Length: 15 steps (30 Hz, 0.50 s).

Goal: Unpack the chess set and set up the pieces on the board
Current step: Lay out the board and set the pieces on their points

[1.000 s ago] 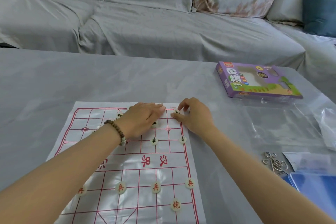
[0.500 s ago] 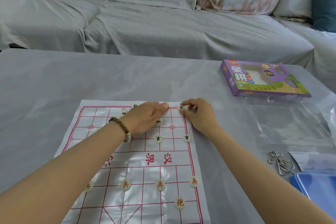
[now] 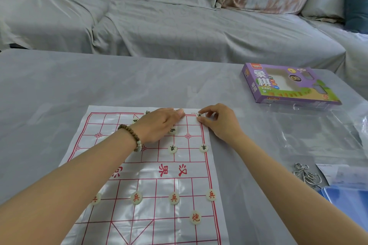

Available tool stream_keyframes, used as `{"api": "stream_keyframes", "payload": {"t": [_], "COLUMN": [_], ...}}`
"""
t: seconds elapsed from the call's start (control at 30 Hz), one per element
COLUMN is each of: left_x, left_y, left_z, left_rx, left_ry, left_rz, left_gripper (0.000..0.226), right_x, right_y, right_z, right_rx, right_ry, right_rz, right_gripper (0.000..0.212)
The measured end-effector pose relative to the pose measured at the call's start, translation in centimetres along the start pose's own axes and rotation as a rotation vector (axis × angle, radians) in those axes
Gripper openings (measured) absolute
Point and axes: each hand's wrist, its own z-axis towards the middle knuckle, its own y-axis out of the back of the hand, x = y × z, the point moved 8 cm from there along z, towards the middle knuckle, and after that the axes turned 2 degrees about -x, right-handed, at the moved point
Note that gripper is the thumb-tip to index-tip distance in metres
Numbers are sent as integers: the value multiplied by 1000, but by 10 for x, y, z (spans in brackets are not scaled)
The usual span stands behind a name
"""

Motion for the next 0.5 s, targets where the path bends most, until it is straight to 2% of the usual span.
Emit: {"api": "stream_keyframes", "payload": {"t": [0.1, 0.2, 0.33, 0.4, 0.5], "left_x": [-3, -6, -1, 10, 27], "left_y": [1, 6, 41, 56, 64], "left_z": [-2, -7, -27, -41, -63], "left_rx": [-11, -40, -250, -320, -330], "left_ry": [-8, 4, -20, -15, 19], "left_rz": [-7, -119, -279, -264, -242], "left_gripper": [59, 63, 60, 56, 56], "right_x": [0, 3, 21, 40, 66], "right_y": [1, 1, 3, -5, -24], "right_z": [0, -3, -15, -22, -28], "right_rx": [-5, -7, -42, 20, 147], "right_ry": [10, 7, 74, 147, 216], "right_rz": [3, 15, 41, 51, 23], "right_gripper": [16, 24, 21, 18, 18]}}
